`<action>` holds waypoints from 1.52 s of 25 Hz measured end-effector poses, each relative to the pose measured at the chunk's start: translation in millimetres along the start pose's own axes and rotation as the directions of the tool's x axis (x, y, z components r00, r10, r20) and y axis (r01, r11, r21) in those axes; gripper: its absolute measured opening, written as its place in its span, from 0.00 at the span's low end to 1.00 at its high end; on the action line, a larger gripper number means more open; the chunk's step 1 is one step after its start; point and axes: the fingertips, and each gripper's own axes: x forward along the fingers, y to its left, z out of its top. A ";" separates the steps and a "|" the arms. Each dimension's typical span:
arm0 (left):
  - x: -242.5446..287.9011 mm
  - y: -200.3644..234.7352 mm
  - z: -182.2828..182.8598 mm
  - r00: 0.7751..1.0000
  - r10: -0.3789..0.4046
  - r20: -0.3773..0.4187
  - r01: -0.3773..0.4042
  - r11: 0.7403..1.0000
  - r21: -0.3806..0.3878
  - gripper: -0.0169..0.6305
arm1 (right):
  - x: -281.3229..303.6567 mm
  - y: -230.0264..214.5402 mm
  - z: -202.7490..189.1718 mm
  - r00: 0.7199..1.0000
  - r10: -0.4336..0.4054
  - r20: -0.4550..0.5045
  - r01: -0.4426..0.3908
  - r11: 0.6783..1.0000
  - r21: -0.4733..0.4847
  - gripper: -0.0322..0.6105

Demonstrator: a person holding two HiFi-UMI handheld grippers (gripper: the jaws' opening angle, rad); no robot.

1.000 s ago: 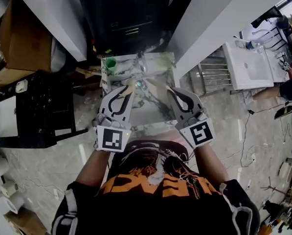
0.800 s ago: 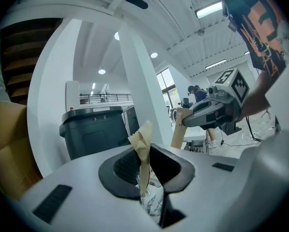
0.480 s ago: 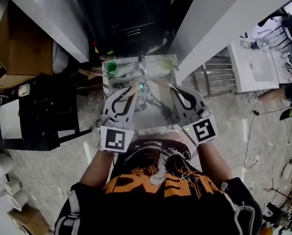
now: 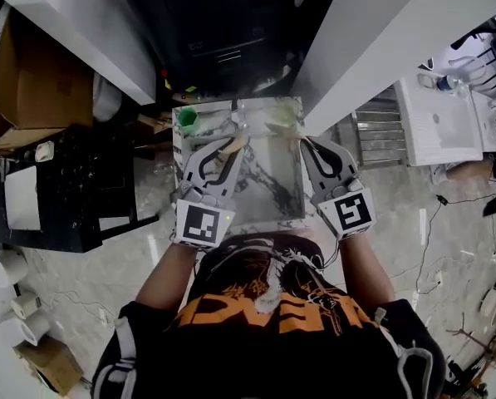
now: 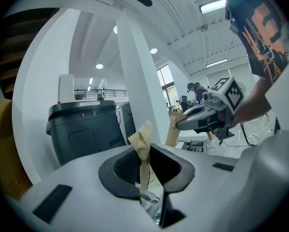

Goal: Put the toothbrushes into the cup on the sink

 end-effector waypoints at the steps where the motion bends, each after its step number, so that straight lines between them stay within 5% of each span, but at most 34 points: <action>1: 7.8 -0.6 0.4 1.000 -0.005 -0.003 0.005 1.000 0.007 0.14 | 0.8 -7.4 -3.9 1.000 -0.006 -0.004 0.006 1.000 0.004 0.08; 14: 103.8 -18.1 -32.8 0.995 -0.047 -0.085 0.048 0.999 0.009 0.14 | 34.9 -93.6 -76.9 0.996 -0.029 -0.086 0.034 0.998 0.053 0.08; 33: 123.7 -25.3 -61.2 0.981 -0.040 -0.187 0.035 0.999 -0.032 0.14 | 100.6 -91.5 -179.5 0.958 0.108 -0.264 -0.083 0.991 0.106 0.08; 35: 120.4 -25.0 -62.8 0.983 -0.035 -0.183 0.032 0.999 -0.024 0.14 | 103.0 -87.0 -184.5 0.952 0.126 -0.278 -0.097 0.989 0.115 0.13; 38: 113.0 -24.9 -62.2 0.984 -0.028 -0.178 0.024 0.999 -0.024 0.14 | 103.9 -79.7 -184.8 0.949 0.138 -0.284 -0.105 0.986 0.130 0.35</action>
